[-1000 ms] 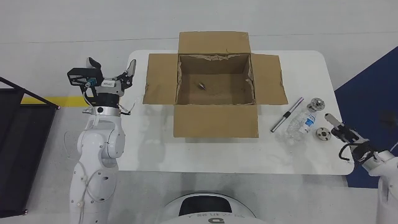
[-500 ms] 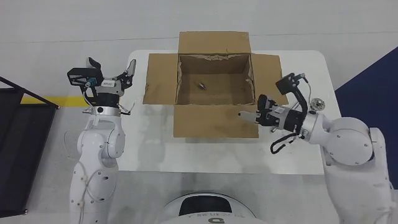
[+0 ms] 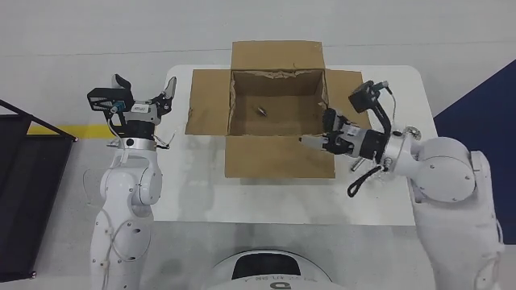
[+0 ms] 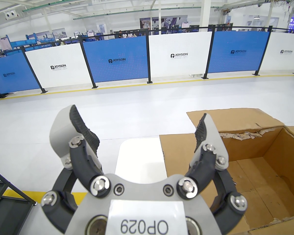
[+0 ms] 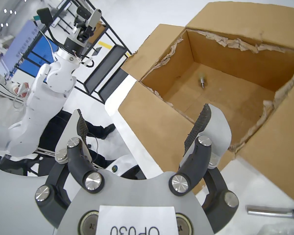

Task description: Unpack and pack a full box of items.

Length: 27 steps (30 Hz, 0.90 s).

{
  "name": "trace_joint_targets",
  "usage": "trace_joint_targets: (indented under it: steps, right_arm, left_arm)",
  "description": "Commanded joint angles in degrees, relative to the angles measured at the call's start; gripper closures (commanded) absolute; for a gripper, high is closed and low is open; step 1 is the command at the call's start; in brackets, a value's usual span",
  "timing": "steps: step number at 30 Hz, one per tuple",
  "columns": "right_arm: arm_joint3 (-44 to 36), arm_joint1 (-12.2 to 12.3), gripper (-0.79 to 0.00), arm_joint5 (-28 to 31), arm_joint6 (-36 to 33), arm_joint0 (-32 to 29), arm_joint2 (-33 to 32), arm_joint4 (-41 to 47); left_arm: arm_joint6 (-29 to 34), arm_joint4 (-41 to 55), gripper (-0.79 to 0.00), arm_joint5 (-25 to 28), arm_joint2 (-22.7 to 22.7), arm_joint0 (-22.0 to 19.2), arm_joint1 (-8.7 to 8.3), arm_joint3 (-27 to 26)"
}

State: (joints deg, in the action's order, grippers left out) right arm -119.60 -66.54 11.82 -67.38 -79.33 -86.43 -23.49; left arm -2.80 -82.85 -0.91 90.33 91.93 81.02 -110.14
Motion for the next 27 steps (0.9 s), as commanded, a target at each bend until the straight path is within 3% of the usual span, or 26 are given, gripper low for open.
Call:
trace_joint_targets:
  steps: [1,5,6,8,13,15,18,21,25,27]
  right_arm:
    - [7.01,-0.58,-0.785,-6.41,-5.19,12.58,9.48,-5.75]
    - [19.58,-2.59,-0.776,-9.41,-2.87,25.74,21.47,-6.76]
    - [22.72,-3.11,-0.696,-9.52,-1.59,27.71,23.94,-6.98]
    - [28.03,-4.16,-0.656,-11.49,0.29,31.13,28.97,-9.91]
    - [38.51,-6.80,-0.616,-16.46,3.33,36.70,38.98,-15.76]
    - [41.40,-7.70,-0.653,-17.37,3.07,38.30,41.93,-17.57]
    - [44.62,-8.95,-0.646,-17.31,3.83,39.69,45.28,-18.57]
    - [48.66,-10.44,-0.563,-19.84,4.24,41.65,48.77,-21.57]
    - [54.48,-12.35,-0.391,-19.96,7.78,43.70,50.72,-20.79]
    - [57.13,-13.26,-0.366,-19.64,9.45,44.55,51.77,-20.92]
  left_arm:
    - [0.00,0.00,-0.785,0.00,0.00,0.00,0.00,0.00]
    - [0.00,0.00,-0.785,0.00,0.00,0.00,0.00,0.00]
    - [0.00,0.00,-0.785,0.00,0.00,0.00,0.00,0.00]
    - [0.00,0.00,-0.785,0.00,0.00,0.00,0.00,0.00]
    - [0.00,0.00,-0.785,0.00,0.00,0.00,0.00,0.00]
    - [0.00,0.00,-0.785,0.00,0.00,0.00,0.00,0.00]
    - [0.00,0.00,-0.785,0.00,0.00,0.00,0.00,0.00]
    - [0.00,0.00,-0.785,0.00,0.00,0.00,0.00,0.00]
    - [0.00,0.00,-0.785,0.00,0.00,0.00,0.00,0.00]
    - [0.00,0.00,-0.785,0.00,0.00,0.00,0.00,0.00]
